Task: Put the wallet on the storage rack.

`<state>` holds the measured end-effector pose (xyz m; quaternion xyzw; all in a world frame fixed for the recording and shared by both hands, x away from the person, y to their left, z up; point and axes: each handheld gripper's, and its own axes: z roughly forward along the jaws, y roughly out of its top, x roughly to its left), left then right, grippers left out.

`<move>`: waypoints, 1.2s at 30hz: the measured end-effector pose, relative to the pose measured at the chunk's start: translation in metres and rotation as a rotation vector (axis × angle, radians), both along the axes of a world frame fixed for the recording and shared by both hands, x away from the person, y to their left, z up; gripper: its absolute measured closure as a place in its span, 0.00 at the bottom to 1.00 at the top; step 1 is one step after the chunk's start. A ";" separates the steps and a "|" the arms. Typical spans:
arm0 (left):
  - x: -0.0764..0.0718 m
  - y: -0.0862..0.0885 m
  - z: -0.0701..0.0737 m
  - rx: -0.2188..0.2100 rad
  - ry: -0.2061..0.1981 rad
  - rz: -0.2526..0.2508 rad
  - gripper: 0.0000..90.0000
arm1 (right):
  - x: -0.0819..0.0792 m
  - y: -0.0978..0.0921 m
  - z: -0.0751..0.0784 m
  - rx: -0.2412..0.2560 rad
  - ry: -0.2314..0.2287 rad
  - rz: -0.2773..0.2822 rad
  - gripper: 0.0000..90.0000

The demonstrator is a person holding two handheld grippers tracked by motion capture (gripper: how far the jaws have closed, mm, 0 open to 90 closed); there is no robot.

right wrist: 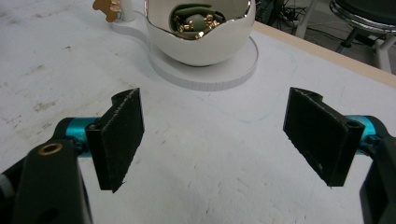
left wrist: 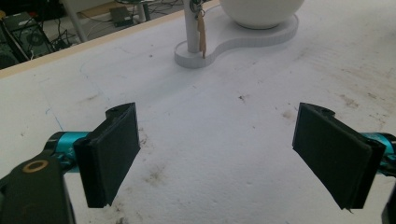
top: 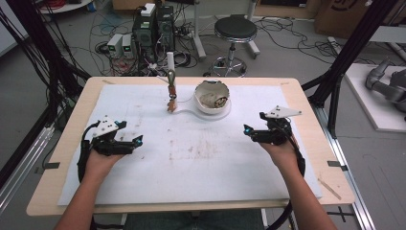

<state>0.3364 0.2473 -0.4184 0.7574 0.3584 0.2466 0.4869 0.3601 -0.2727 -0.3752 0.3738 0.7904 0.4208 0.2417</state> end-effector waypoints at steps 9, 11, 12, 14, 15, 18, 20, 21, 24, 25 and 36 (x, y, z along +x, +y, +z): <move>0.002 0.001 -0.001 -0.051 0.011 -0.005 0.16 | -0.013 -0.023 -0.027 0.067 0.002 -0.041 0.23; 0.001 0.000 -0.002 -0.054 0.013 -0.006 0.16 | -0.012 -0.028 -0.030 0.067 0.014 -0.047 0.23; 0.001 0.000 -0.002 -0.053 0.015 -0.006 0.16 | -0.012 -0.029 -0.031 0.066 0.011 -0.049 0.23; 0.001 0.000 -0.002 -0.052 0.014 -0.005 0.16 | -0.012 -0.032 -0.032 0.060 0.005 -0.052 0.23; 0.001 0.000 -0.003 -0.051 0.016 -0.006 0.16 | -0.012 -0.033 -0.032 0.059 0.000 -0.054 0.23; 0.000 -0.001 -0.003 -0.043 0.016 -0.011 0.16 | -0.014 -0.037 -0.032 0.061 -0.005 -0.055 0.23; 0.000 -0.001 -0.003 -0.045 0.015 -0.008 0.16 | -0.013 -0.039 -0.033 0.063 -0.006 -0.060 0.23; 0.000 -0.001 -0.003 -0.043 0.016 -0.010 0.16 | -0.013 -0.040 -0.033 0.062 -0.001 -0.063 0.23; -0.001 -0.001 -0.004 -0.043 0.016 -0.012 0.16 | -0.014 -0.041 -0.036 0.069 -0.001 -0.071 0.23; -0.001 -0.001 -0.004 -0.043 0.015 -0.013 0.16 | -0.014 -0.040 -0.037 0.065 0.002 -0.071 0.23; 0.001 0.000 -0.004 -0.040 0.017 -0.010 0.16 | -0.014 -0.036 -0.038 0.053 0.007 -0.065 0.23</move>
